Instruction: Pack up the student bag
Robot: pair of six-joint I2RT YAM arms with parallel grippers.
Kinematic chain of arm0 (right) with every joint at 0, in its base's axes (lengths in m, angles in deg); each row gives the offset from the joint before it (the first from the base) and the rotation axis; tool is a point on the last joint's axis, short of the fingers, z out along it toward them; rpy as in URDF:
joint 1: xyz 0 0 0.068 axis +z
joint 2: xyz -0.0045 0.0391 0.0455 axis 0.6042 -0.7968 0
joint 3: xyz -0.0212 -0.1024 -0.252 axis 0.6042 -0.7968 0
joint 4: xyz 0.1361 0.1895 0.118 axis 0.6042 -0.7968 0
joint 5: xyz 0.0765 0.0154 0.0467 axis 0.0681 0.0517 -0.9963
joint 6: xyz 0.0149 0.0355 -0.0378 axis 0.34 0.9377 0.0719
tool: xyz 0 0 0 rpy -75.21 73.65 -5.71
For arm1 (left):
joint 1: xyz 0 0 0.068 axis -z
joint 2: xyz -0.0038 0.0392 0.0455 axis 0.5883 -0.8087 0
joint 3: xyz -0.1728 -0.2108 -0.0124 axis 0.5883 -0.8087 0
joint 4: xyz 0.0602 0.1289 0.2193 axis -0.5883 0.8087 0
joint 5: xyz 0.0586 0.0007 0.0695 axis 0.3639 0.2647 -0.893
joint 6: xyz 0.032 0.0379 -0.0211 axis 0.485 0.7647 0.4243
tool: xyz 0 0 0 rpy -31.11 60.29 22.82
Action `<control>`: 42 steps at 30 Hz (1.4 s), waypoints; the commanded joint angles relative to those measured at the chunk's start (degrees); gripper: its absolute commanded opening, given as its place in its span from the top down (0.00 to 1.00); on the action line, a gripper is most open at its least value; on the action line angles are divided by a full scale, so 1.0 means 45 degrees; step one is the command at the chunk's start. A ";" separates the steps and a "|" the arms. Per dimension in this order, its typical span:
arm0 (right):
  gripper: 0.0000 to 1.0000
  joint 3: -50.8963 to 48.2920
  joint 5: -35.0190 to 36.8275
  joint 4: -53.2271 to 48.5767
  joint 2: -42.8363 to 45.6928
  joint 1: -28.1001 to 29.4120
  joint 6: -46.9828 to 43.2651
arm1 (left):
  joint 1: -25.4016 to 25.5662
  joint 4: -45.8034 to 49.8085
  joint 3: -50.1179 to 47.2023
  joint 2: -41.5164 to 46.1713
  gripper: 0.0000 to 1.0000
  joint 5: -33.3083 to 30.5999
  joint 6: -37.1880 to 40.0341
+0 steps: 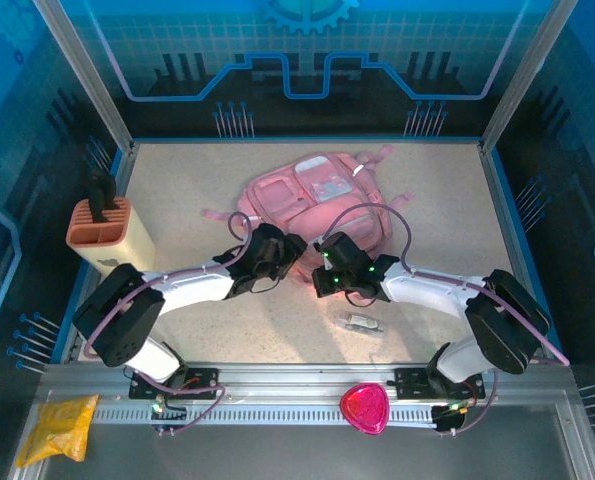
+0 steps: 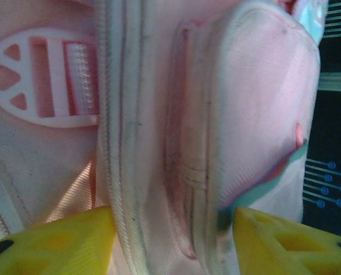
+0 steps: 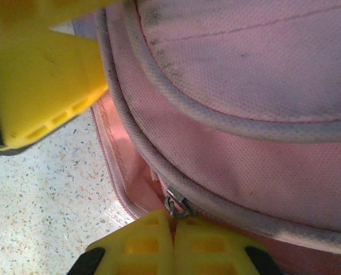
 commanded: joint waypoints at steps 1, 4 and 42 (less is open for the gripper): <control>1.00 0.0028 -0.0344 0.0363 -0.0155 0.0090 0.0076 | 0.0105 -0.0383 0.0657 -0.0530 0.47 -0.0721 -0.0532; 1.00 0.0047 -0.0401 0.0364 -0.0155 0.0078 -0.0012 | 0.0247 -0.0323 0.0888 -0.0870 0.52 -0.1055 -0.0621; 1.00 0.0415 0.1342 -0.3214 0.1896 -0.2044 -0.2426 | -0.4258 0.4536 0.1767 0.1329 1.00 -0.0486 0.3946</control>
